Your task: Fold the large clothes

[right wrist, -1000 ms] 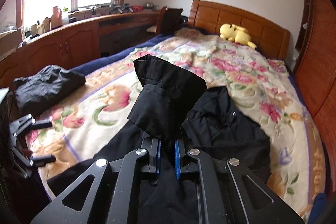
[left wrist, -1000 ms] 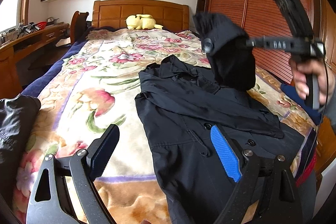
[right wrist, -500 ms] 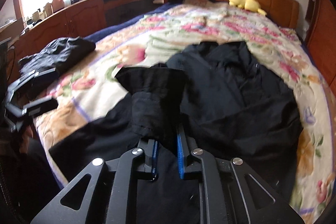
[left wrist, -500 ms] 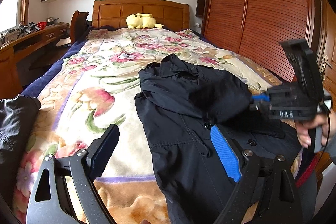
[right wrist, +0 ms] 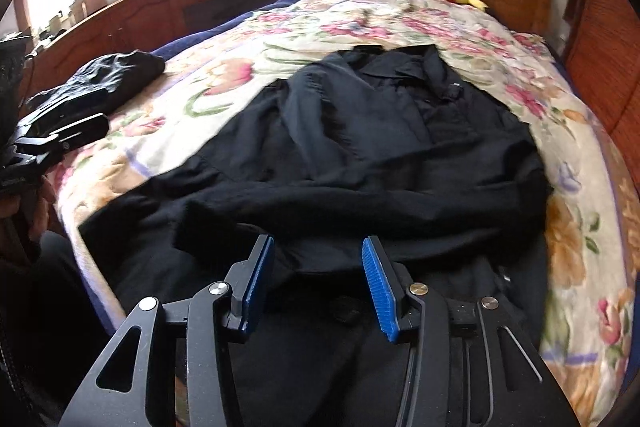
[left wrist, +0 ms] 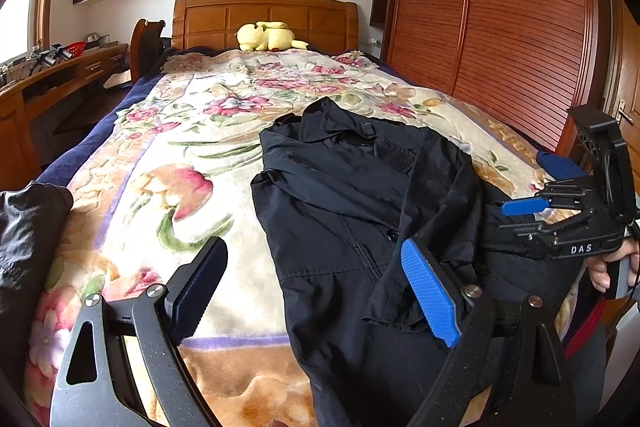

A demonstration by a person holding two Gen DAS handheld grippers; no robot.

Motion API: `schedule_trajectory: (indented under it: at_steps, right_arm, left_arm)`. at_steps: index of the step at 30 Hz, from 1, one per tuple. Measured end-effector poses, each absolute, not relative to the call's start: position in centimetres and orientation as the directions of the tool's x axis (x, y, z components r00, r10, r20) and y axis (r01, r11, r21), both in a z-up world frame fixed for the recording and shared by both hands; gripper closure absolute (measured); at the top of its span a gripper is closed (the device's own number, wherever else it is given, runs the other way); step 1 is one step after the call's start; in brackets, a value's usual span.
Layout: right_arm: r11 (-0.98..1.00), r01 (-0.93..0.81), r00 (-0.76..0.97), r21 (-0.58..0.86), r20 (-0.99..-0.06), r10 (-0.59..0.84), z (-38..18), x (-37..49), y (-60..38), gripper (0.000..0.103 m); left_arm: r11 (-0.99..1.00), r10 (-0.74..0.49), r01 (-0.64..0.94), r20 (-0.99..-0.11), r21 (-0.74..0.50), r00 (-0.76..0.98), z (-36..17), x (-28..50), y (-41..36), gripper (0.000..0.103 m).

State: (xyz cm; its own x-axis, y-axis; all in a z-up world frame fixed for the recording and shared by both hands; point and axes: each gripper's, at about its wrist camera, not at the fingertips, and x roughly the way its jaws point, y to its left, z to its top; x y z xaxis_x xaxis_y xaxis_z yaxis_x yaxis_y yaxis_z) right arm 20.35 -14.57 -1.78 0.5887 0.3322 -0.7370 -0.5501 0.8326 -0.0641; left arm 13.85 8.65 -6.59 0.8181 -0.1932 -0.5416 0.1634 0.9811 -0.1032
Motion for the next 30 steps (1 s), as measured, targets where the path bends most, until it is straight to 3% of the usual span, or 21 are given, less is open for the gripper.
schedule_trajectory:
  at_steps: [6, 13, 21, 30]
  right_arm:
    - [0.855, -0.517, 0.603, -0.036, -0.725, 0.334, -2.6, 21.5, -14.5, 0.055]
    - [0.806, -0.592, 0.554, 0.007, -0.723, 0.413, -3.9, 22.7, -10.2, 0.055]
    - [0.795, -0.605, 0.48, 0.033, -0.782, 0.398, -6.3, 26.2, -7.9, 0.055]
    - [0.789, -0.603, 0.356, 0.118, -0.846, 0.398, -8.8, 22.7, -9.8, 0.055]
  left_arm:
    - [0.98, -0.196, 0.174, -0.553, -0.092, 0.81, -6.8, 14.3, 7.6, 0.014]
    - [0.98, -0.195, 0.176, -0.558, -0.088, 0.807, -6.9, 14.5, 7.2, 0.014]
    - [0.982, -0.189, 0.167, -0.562, -0.091, 0.805, -7.0, 14.5, 7.5, 0.014]
    - [0.98, -0.197, 0.171, -0.555, -0.1, 0.808, -6.9, 14.0, 8.2, 0.014]
